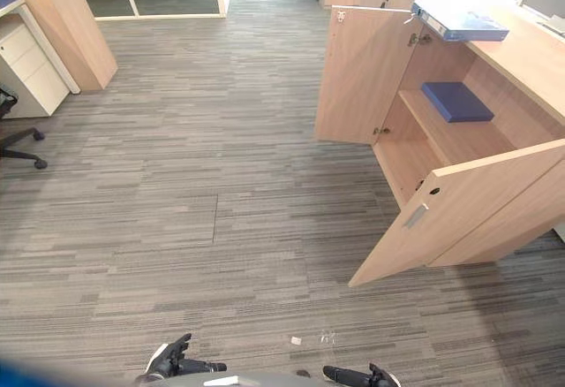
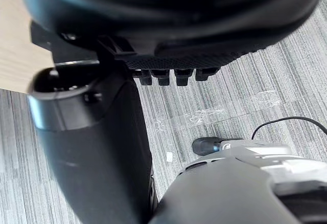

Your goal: Walk over to the cabinet, pick up the folder, carry it to the office cabinet, place the folder inside the office cabinet, then close the office cabinet door

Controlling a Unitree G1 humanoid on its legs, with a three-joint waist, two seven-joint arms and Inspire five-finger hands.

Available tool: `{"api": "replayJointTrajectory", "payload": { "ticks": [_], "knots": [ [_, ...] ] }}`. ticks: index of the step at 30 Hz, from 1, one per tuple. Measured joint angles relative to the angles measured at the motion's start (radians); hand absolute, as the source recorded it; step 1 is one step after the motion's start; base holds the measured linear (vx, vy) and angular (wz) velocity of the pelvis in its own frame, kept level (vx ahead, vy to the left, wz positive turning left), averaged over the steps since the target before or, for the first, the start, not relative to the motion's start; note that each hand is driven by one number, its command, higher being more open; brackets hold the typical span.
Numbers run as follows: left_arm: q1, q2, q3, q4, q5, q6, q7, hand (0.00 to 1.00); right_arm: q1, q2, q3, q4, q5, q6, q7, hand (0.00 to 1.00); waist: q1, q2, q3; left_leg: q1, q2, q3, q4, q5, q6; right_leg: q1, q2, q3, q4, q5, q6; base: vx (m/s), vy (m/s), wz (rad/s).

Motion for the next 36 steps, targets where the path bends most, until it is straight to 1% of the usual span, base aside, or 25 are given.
{"api": "replayJointTrajectory", "payload": {
  "ticks": [1, 3, 5, 7, 10, 12, 14, 15, 16, 17, 18, 19, 20, 21, 22, 23, 24, 25, 27, 29, 31, 32, 33, 34, 36],
  "knots": [
    [0.003, -0.004, 0.020, -0.001, -0.005, 0.000, 0.001, 1.00, 0.001, 0.001, -0.005, 0.001, 0.010, -0.002, -0.001, 1.00, -0.001, 0.000, 0.007, -0.025, 0.004, 0.002, 0.072, -0.003, -0.005, 0.010, 0.000, 0.002, 0.000, -0.003, -0.004, -0.03, 0.016, -0.21],
    [0.005, -0.030, 0.093, -0.019, -0.048, -0.009, -0.002, 1.00, 0.006, -0.005, -0.048, 0.007, 0.020, -0.004, -0.003, 1.00, 0.001, 0.013, 0.029, -0.161, 0.035, 0.013, 0.397, 0.011, -0.038, 0.044, 0.000, 0.026, 0.014, -0.012, -0.030, 0.02, 0.029, -0.26],
    [0.006, -0.059, 0.132, -0.020, -0.128, -0.016, -0.002, 1.00, 0.003, -0.010, -0.082, 0.007, 0.021, -0.003, -0.007, 1.00, 0.005, 0.037, 0.039, -0.233, 0.052, 0.034, 0.485, -0.023, 0.001, 0.046, -0.020, 0.056, 0.040, -0.023, -0.039, 0.07, 0.081, -0.49],
    [0.010, -0.073, 0.160, -0.018, -0.222, -0.018, 0.004, 1.00, 0.005, -0.010, -0.117, 0.009, 0.022, -0.001, -0.008, 1.00, 0.006, 0.040, 0.041, -0.279, 0.057, 0.057, 0.400, -0.026, 0.010, 0.041, -0.062, 0.076, 0.039, -0.029, -0.029, 0.09, 0.131, -0.45],
    [0.032, -0.082, 0.164, -0.040, -0.298, -0.021, 0.018, 1.00, 0.008, -0.012, -0.120, 0.005, 0.045, 0.002, -0.017, 1.00, 0.005, 0.041, 0.045, -0.295, 0.074, 0.027, 0.085, 0.031, 0.011, 0.045, -0.113, 0.088, 0.037, -0.055, 0.011, 0.18, 0.208, -0.16],
    [0.054, -0.091, 0.163, -0.087, -0.339, -0.018, 0.034, 1.00, 0.005, -0.010, -0.111, 0.001, 0.035, 0.005, -0.027, 1.00, 0.006, 0.045, 0.047, -0.291, 0.089, -0.016, -0.119, 0.108, -0.005, 0.062, -0.126, 0.087, 0.037, -0.080, 0.042, 0.25, 0.258, 0.04],
    [0.122, -0.115, 0.162, -0.175, -0.447, -0.018, 0.057, 1.00, 0.013, -0.011, -0.103, -0.001, 0.015, 0.005, -0.039, 1.00, 0.018, 0.061, 0.051, -0.273, 0.115, -0.039, -0.237, 0.151, -0.007, 0.102, -0.142, 0.091, 0.047, -0.135, 0.101, 0.35, 0.371, -0.05],
    [0.135, -0.118, 0.167, -0.192, -0.487, -0.016, 0.060, 1.00, 0.014, -0.007, -0.103, -0.001, 0.015, 0.005, -0.040, 1.00, 0.018, 0.055, 0.050, -0.269, 0.107, -0.031, -0.220, 0.217, -0.003, 0.116, -0.161, 0.089, 0.059, -0.156, 0.118, 0.47, 0.488, -0.27],
    [0.183, -0.112, 0.173, -0.250, -0.570, -0.017, 0.070, 1.00, 0.014, 0.013, -0.094, 0.001, 0.012, 0.007, -0.038, 1.00, 0.028, 0.002, 0.032, -0.277, 0.045, 0.005, -0.162, 0.252, 0.011, 0.099, -0.243, 0.106, 0.125, -0.205, 0.149, 0.40, 0.393, -0.30],
    [0.200, -0.111, 0.174, -0.274, -0.592, -0.018, 0.080, 1.00, 0.014, 0.019, -0.094, 0.001, 0.009, 0.008, -0.034, 1.00, 0.029, -0.016, 0.019, -0.277, 0.023, 0.015, -0.152, 0.252, 0.011, 0.075, -0.265, 0.118, 0.168, -0.211, 0.148, 0.52, 0.444, -0.55],
    [0.222, -0.121, 0.190, -0.315, -0.594, -0.014, 0.100, 1.00, 0.014, 0.028, -0.093, -0.003, 0.012, 0.009, -0.025, 1.00, 0.029, -0.037, 0.000, -0.259, -0.005, 0.042, -0.152, 0.251, 0.043, 0.007, -0.304, 0.144, 0.301, -0.206, 0.148, 0.38, 0.292, -0.46],
    [0.236, -0.122, 0.192, -0.337, -0.591, -0.013, 0.105, 1.00, 0.012, 0.031, -0.094, -0.012, 0.016, 0.010, -0.023, 1.00, 0.031, -0.039, -0.004, -0.244, -0.016, 0.059, -0.156, 0.250, 0.062, -0.034, -0.317, 0.155, 0.384, -0.200, 0.143, 0.46, 0.384, -0.52],
    [0.251, -0.123, 0.190, -0.370, -0.583, -0.005, 0.107, 1.00, 0.011, 0.032, -0.096, -0.050, 0.020, 0.013, -0.023, 1.00, 0.026, -0.042, -0.008, -0.206, -0.046, 0.080, -0.164, 0.222, 0.108, -0.112, -0.351, 0.157, 0.570, -0.160, 0.103, 0.45, 0.400, -0.37],
    [0.255, -0.127, 0.186, -0.398, -0.553, 0.006, 0.108, 1.00, 0.014, 0.035, -0.079, -0.105, 0.025, 0.018, -0.021, 1.00, 0.015, -0.040, -0.008, -0.159, -0.068, 0.094, -0.175, 0.201, 0.138, -0.196, -0.385, 0.133, 0.769, -0.083, 0.020, 0.53, 0.456, -0.28],
    [0.256, -0.127, 0.187, -0.425, -0.533, 0.014, 0.108, 1.00, 0.018, 0.035, -0.050, -0.145, 0.036, 0.021, -0.019, 1.00, 0.012, -0.039, -0.005, -0.123, -0.084, 0.104, -0.182, 0.185, 0.154, -0.268, -0.418, 0.109, 0.961, -0.034, -0.037, 0.54, 0.422, -0.17],
    [0.258, -0.130, 0.187, -0.451, -0.516, 0.022, 0.110, 1.00, 0.027, 0.037, -0.007, -0.189, 0.056, 0.029, -0.024, 1.00, 0.012, -0.045, -0.001, -0.073, -0.100, 0.106, -0.194, 0.175, 0.166, -0.314, -0.445, 0.061, 1.099, -0.025, -0.053, 0.46, 0.317, -0.15],
    [0.259, -0.137, 0.186, -0.475, -0.501, 0.025, 0.114, 1.00, 0.045, 0.034, 0.046, -0.256, 0.060, 0.034, -0.031, 1.00, 0.012, -0.042, -0.001, -0.015, -0.107, 0.107, -0.218, 0.163, 0.172, -0.345, -0.448, -0.002, 1.181, -0.050, -0.038, 0.45, 0.258, -0.14],
    [0.256, -0.141, 0.186, -0.485, -0.483, 0.025, 0.119, 1.00, 0.048, 0.035, 0.071, -0.288, 0.061, 0.034, -0.036, 1.00, 0.010, -0.041, -0.001, 0.007, -0.107, 0.107, -0.228, 0.160, 0.172, -0.361, -0.440, -0.034, 1.190, -0.077, -0.029, 0.40, 0.188, -0.20],
    [0.233, -0.154, 0.199, -0.505, -0.433, 0.036, 0.129, 1.00, 0.056, 0.065, 0.149, -0.396, 0.053, 0.030, -0.043, 1.00, 0.008, -0.041, 0.010, 0.069, -0.107, 0.108, -0.258, 0.147, 0.168, -0.440, -0.386, -0.149, 1.131, -0.189, 0.017, 0.38, 0.117, -0.15],
    [0.217, -0.180, 0.201, -0.518, -0.430, 0.048, 0.135, 1.00, 0.065, 0.079, 0.160, -0.436, 0.069, 0.030, -0.059, 1.00, 0.004, -0.032, 0.036, 0.121, -0.099, 0.111, -0.258, 0.117, 0.161, -0.446, -0.332, -0.215, 0.969, -0.229, 0.043, 0.31, 0.000, 0.06],
    [0.224, -0.209, 0.221, -0.547, -0.407, 0.049, 0.142, 1.00, 0.080, 0.089, 0.163, -0.459, 0.108, 0.033, -0.059, 1.00, 0.008, -0.036, 0.051, 0.171, -0.096, 0.129, -0.256, 0.073, 0.150, -0.439, -0.303, -0.280, 0.757, -0.221, 0.041, 0.29, -0.024, 0.00],
    [0.232, -0.225, 0.234, -0.564, -0.383, 0.054, 0.146, 1.00, 0.088, 0.097, 0.166, -0.470, 0.127, 0.036, -0.058, 1.00, 0.011, -0.045, 0.051, 0.188, -0.092, 0.138, -0.243, 0.037, 0.147, -0.434, -0.288, -0.305, 0.637, -0.180, 0.031, 0.27, -0.079, -0.02],
    [0.242, -0.229, 0.238, -0.584, -0.354, 0.063, 0.146, 1.00, 0.102, 0.098, 0.170, -0.474, 0.137, 0.036, -0.054, 1.00, 0.012, -0.056, 0.048, 0.199, -0.086, 0.139, -0.208, -0.015, 0.142, -0.425, -0.288, -0.325, 0.570, -0.135, -0.008, 0.28, -0.109, -0.04],
    [0.252, -0.229, 0.237, -0.596, -0.340, 0.065, 0.145, 1.00, 0.106, 0.100, 0.170, -0.473, 0.139, 0.036, -0.053, 1.00, 0.014, -0.060, 0.044, 0.200, -0.078, 0.143, -0.181, -0.045, 0.136, -0.422, -0.289, -0.334, 0.562, -0.131, -0.026, 0.40, -0.213, -0.08],
    [0.268, -0.228, 0.237, -0.604, -0.264, 0.075, 0.138, 1.00, 0.116, 0.090, 0.161, -0.473, 0.143, 0.037, -0.046, 1.00, 0.019, -0.039, 0.032, 0.199, -0.013, 0.152, -0.084, -0.150, 0.108, -0.405, -0.269, -0.382, 0.606, -0.138, -0.055, 0.41, -0.233, -0.12]
  ]
}}
